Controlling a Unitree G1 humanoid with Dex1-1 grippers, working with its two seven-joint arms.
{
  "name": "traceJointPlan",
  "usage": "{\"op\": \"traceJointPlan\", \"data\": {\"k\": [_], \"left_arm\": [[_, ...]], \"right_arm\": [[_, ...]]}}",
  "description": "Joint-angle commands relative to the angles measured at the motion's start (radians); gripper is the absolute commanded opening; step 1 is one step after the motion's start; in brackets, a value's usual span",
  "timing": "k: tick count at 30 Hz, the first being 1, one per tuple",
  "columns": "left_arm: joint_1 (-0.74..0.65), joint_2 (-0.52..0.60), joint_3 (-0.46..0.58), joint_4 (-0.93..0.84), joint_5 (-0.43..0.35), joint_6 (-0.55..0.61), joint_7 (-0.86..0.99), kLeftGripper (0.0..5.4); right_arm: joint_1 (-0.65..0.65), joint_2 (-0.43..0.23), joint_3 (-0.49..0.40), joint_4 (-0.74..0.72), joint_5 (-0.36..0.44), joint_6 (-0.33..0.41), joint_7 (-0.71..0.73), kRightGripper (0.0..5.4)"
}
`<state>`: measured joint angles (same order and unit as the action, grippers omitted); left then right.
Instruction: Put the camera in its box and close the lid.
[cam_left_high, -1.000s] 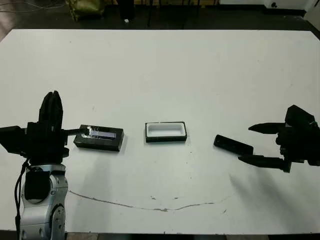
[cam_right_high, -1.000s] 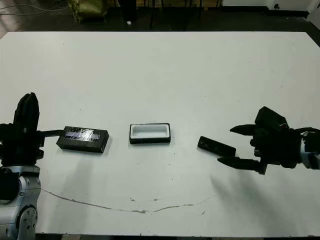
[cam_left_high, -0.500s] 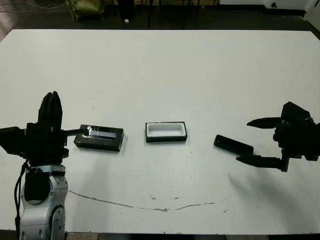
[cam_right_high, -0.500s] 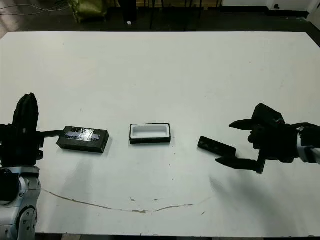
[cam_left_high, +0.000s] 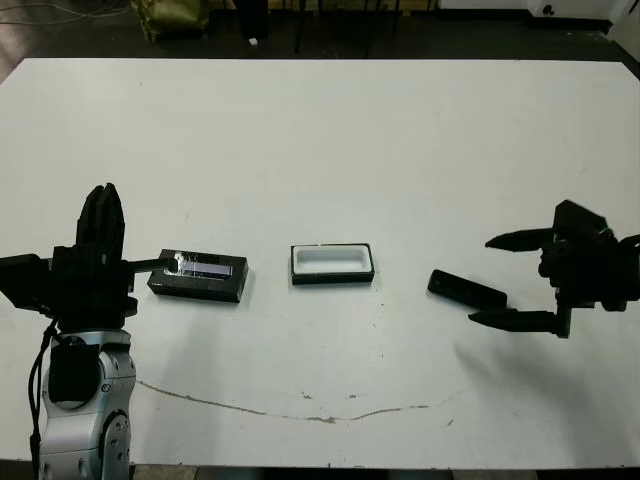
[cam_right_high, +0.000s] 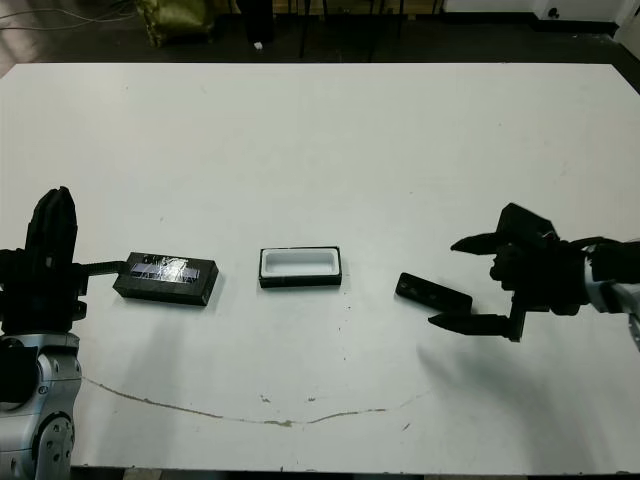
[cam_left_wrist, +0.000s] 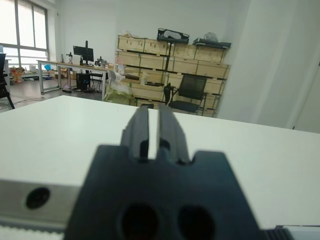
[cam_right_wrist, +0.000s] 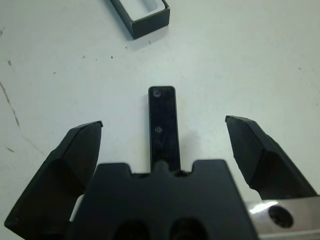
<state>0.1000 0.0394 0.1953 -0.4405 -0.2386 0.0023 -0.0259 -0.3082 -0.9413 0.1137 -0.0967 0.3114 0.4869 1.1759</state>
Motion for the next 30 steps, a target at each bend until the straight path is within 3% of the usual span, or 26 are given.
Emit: {"op": "traceJointPlan", "data": {"k": [1, 22, 30], "left_arm": [[0.018, 0.001, 0.0, 0.01, 0.008, 0.009, 0.003, 0.0], [0.023, -0.002, -0.003, 0.001, 0.001, 0.014, 0.009, 0.0], [0.025, -0.003, -0.005, -0.004, 0.0, 0.024, 0.014, 0.0]], "right_arm": [[-0.006, 0.014, 0.022, 0.017, -0.02, 0.014, -0.003, 5.38], [-0.032, 0.062, 0.073, 0.141, -0.089, -0.027, 0.01, 5.38], [-0.005, 0.065, 0.079, 0.143, -0.12, -0.038, 0.003, 5.03]]}}
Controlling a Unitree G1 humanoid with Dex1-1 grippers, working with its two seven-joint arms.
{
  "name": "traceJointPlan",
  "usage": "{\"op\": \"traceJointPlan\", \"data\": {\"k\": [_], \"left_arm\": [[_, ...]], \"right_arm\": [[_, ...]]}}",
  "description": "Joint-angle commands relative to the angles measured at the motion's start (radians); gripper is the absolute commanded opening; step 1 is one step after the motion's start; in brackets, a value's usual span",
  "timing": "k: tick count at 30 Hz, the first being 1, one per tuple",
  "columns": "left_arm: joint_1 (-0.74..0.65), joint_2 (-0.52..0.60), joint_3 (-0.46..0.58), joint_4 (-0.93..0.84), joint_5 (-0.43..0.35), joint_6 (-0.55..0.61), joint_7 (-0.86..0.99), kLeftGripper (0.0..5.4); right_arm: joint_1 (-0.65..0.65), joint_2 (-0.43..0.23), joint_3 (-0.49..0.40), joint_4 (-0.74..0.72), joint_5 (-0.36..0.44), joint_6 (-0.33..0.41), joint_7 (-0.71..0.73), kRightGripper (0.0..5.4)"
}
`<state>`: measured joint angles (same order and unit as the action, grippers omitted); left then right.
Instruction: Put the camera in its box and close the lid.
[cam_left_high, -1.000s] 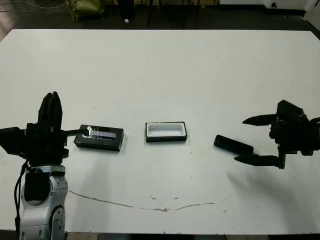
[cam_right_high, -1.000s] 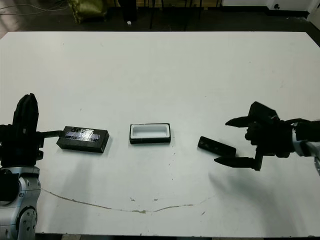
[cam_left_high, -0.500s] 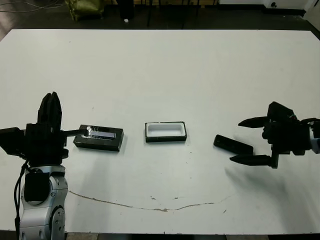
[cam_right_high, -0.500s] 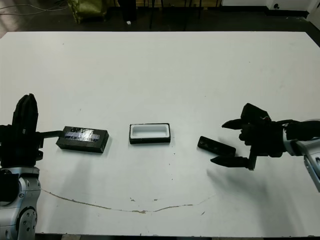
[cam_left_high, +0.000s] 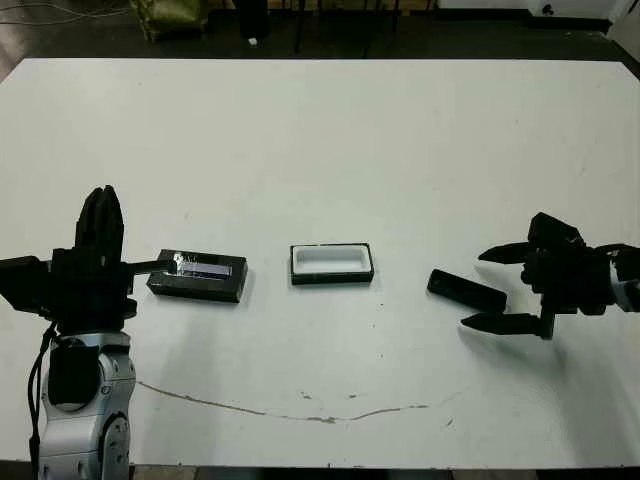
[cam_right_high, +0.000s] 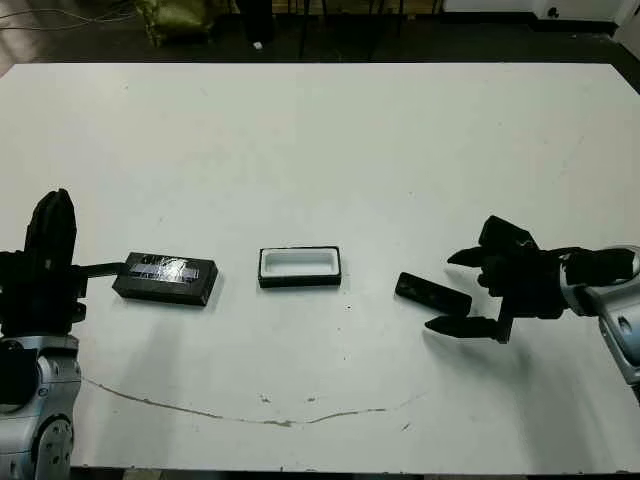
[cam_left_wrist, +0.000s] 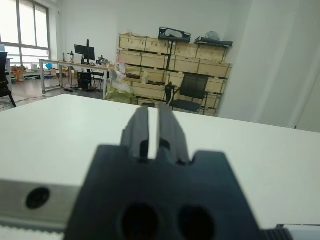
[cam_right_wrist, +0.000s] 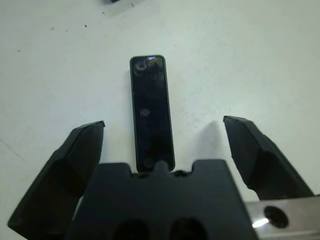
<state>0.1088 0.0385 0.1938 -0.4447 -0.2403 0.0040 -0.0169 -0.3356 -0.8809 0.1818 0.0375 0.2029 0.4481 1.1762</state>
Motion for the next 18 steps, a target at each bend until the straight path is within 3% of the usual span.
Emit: {"op": "traceJointPlan", "data": {"k": [1, 6, 18], "left_arm": [[0.016, -0.003, -0.003, 0.0, -0.001, 0.022, 0.004, 0.0], [0.014, 0.001, 0.0, 0.013, -0.002, 0.004, -0.005, 0.0], [0.013, 0.004, 0.007, 0.017, -0.001, -0.003, -0.015, 0.0]], "right_arm": [[0.023, 0.005, 0.014, 0.01, -0.013, 0.008, 0.004, 4.96], [0.043, 0.002, 0.016, -0.016, -0.031, 0.002, -0.005, 4.6], [0.151, -0.003, -0.049, -0.166, 0.017, 0.111, -0.059, 1.96]]}}
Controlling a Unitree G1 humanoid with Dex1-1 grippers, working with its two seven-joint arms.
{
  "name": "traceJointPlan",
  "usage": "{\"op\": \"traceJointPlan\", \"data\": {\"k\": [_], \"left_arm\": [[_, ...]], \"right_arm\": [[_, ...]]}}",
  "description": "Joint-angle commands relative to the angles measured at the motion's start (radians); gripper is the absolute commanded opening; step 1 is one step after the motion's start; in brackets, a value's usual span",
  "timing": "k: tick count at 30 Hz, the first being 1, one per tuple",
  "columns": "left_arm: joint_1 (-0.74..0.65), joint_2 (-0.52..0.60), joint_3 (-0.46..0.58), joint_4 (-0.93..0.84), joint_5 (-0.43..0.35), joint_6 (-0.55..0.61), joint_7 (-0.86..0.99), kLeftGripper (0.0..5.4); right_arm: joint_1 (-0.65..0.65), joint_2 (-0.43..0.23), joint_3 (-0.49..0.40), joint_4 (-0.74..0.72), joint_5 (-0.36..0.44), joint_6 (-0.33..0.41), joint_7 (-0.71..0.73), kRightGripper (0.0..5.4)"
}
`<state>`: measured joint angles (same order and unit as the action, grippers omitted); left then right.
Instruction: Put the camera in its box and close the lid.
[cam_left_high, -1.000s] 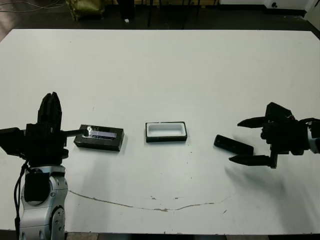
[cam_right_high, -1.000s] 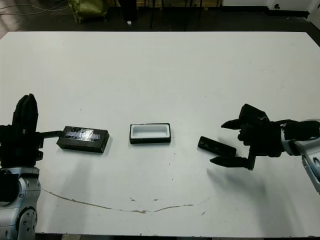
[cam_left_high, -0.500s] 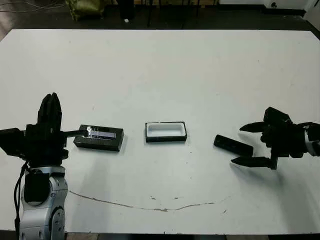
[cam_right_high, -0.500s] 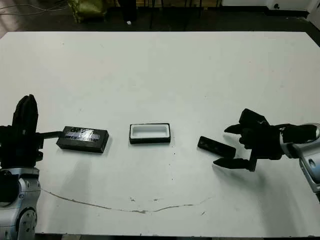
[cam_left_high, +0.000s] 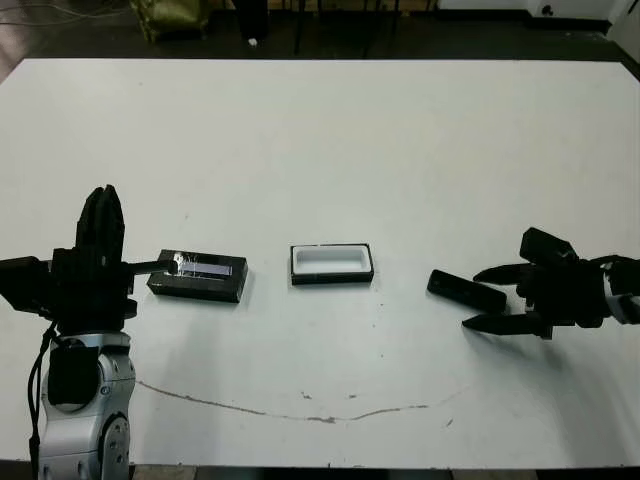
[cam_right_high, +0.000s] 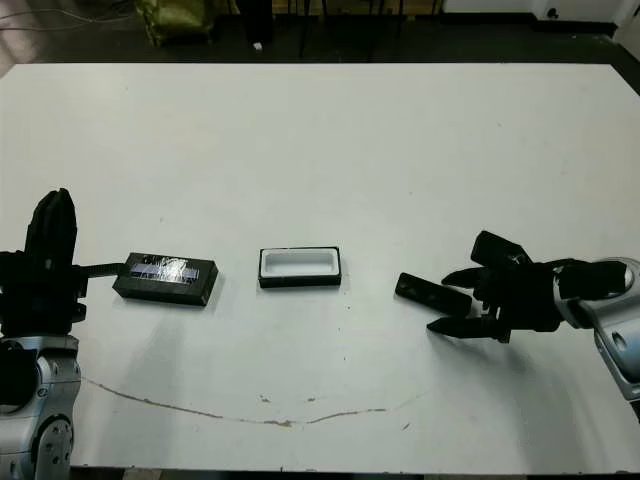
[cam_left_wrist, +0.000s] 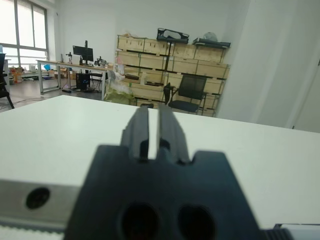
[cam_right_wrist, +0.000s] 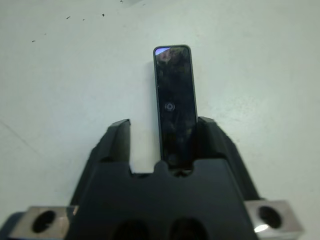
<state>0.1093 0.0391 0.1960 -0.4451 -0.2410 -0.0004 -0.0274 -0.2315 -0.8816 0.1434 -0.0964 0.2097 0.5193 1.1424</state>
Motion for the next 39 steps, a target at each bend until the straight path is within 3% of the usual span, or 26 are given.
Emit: {"op": "traceJointPlan", "data": {"k": [1, 4, 8, 11, 15, 19, 23, 28, 31, 34, 39], "left_arm": [[0.013, 0.005, 0.004, 0.016, 0.002, 0.004, -0.003, 0.0], [0.013, 0.003, 0.004, 0.009, 0.005, 0.014, 0.004, 0.0], [0.013, 0.003, 0.005, 0.007, -0.002, 0.016, 0.002, 0.0], [0.011, 0.003, 0.006, 0.014, -0.003, 0.008, -0.001, 0.0], [0.014, 0.0, 0.004, 0.005, -0.006, 0.017, 0.004, 0.0], [0.014, 0.001, 0.004, 0.004, -0.002, 0.017, 0.005, 0.0], [0.014, 0.001, 0.004, 0.007, -0.005, 0.015, 0.001, 0.0], [0.014, 0.006, 0.003, 0.014, 0.005, 0.005, -0.003, 0.0], [0.016, 0.001, 0.003, 0.008, -0.007, 0.014, -0.003, 0.0], [0.018, 0.0, 0.0, 0.009, -0.004, 0.009, -0.003, 0.0], [0.022, 0.001, -0.004, 0.009, 0.005, 0.007, -0.002, 0.0]], "right_arm": [[0.057, -0.004, -0.016, -0.045, 0.013, 0.052, -0.033, 1.73], [0.076, 0.003, -0.027, -0.042, 0.026, 0.068, -0.047, 1.06], [0.097, 0.033, -0.035, 0.052, 0.014, -0.042, -0.065, 0.37], [0.099, 0.037, -0.03, 0.09, -0.007, -0.103, -0.084, 0.3], [0.106, 0.035, -0.04, 0.097, -0.013, -0.132, -0.109, 0.3], [0.1, 0.024, -0.042, 0.071, -0.021, -0.1, -0.14, 0.3], [0.061, 0.027, -0.066, 0.044, 0.026, -0.043, -0.127, 0.3], [-0.015, 0.04, -0.076, 0.0, 0.014, -0.028, -0.164, 0.28], [-0.119, 0.094, -0.084, 0.141, 0.079, -0.105, -0.065, 0.24], [-0.238, 0.13, -0.06, 0.29, 0.089, -0.177, 0.035, 0.23], [-0.445, 0.193, 0.021, 0.5, 0.059, -0.183, 0.18, 0.22]]}}
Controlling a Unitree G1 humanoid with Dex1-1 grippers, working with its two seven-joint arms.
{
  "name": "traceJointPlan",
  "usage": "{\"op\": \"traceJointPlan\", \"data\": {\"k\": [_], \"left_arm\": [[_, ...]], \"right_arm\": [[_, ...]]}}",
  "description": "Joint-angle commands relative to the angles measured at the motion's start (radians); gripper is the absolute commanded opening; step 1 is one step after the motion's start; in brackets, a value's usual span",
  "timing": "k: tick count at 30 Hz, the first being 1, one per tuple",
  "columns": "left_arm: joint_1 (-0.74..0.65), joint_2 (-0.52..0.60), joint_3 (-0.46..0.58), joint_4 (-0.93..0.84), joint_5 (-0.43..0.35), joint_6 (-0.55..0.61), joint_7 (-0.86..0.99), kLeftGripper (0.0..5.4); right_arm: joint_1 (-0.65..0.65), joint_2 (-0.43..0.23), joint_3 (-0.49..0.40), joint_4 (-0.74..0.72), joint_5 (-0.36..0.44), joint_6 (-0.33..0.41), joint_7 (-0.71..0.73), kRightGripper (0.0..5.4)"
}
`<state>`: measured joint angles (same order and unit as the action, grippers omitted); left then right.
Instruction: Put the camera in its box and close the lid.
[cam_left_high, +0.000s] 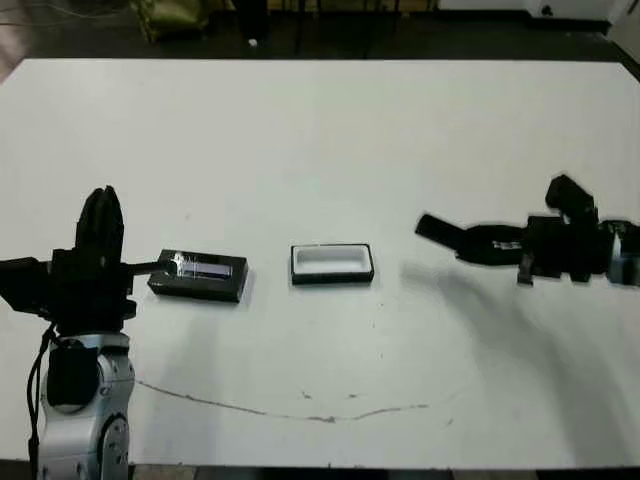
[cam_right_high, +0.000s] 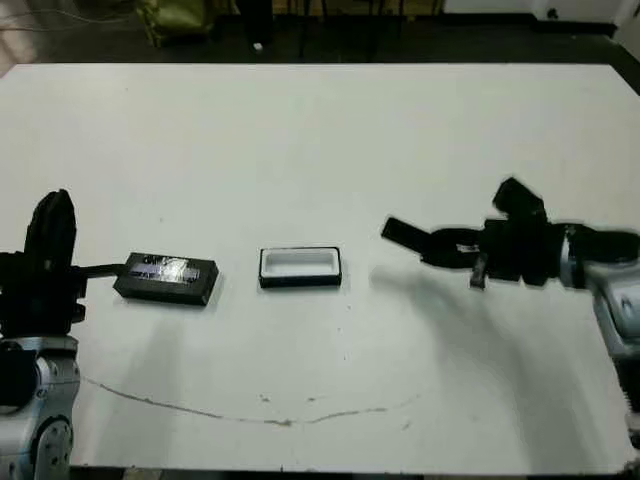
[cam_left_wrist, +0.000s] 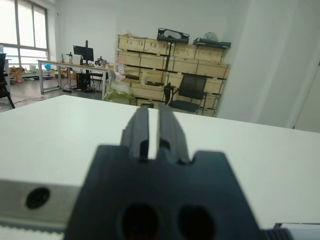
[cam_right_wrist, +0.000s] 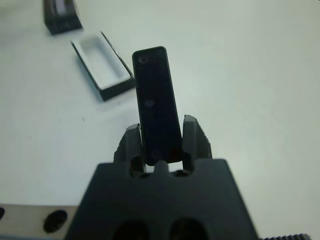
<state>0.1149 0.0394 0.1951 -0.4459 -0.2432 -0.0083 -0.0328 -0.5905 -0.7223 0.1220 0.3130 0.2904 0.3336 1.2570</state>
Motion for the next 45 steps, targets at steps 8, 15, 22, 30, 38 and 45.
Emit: {"op": "traceJointPlan", "data": {"k": [8, 15, 22, 30, 38, 45], "left_arm": [[0.028, -0.007, -0.012, -0.002, 0.017, 0.021, 0.017, 0.0], [0.035, -0.011, -0.018, 0.002, 0.02, 0.006, 0.015, 0.0], [0.043, -0.012, -0.025, -0.015, 0.029, 0.025, 0.027, 0.0], [0.041, -0.013, -0.03, -0.01, 0.026, 0.018, 0.024, 0.0], [0.04, -0.013, -0.035, -0.015, 0.029, 0.026, 0.031, 0.0], [0.037, -0.008, -0.037, -0.008, 0.046, 0.016, 0.029, 0.0]], "right_arm": [[-0.248, 0.135, 0.146, 0.155, -0.094, 0.005, 0.146, 0.22], [-0.304, 0.203, 0.225, 0.16, -0.149, -0.005, 0.197, 0.22], [-0.276, 0.231, 0.235, 0.06, -0.157, 0.052, 0.164, 0.22], [-0.281, 0.221, 0.271, -0.001, -0.175, 0.128, 0.174, 0.22], [-0.315, 0.245, 0.296, 0.043, -0.203, 0.116, 0.168, 0.22], [-0.342, 0.28, 0.31, 0.121, -0.239, 0.065, 0.152, 0.22]]}}
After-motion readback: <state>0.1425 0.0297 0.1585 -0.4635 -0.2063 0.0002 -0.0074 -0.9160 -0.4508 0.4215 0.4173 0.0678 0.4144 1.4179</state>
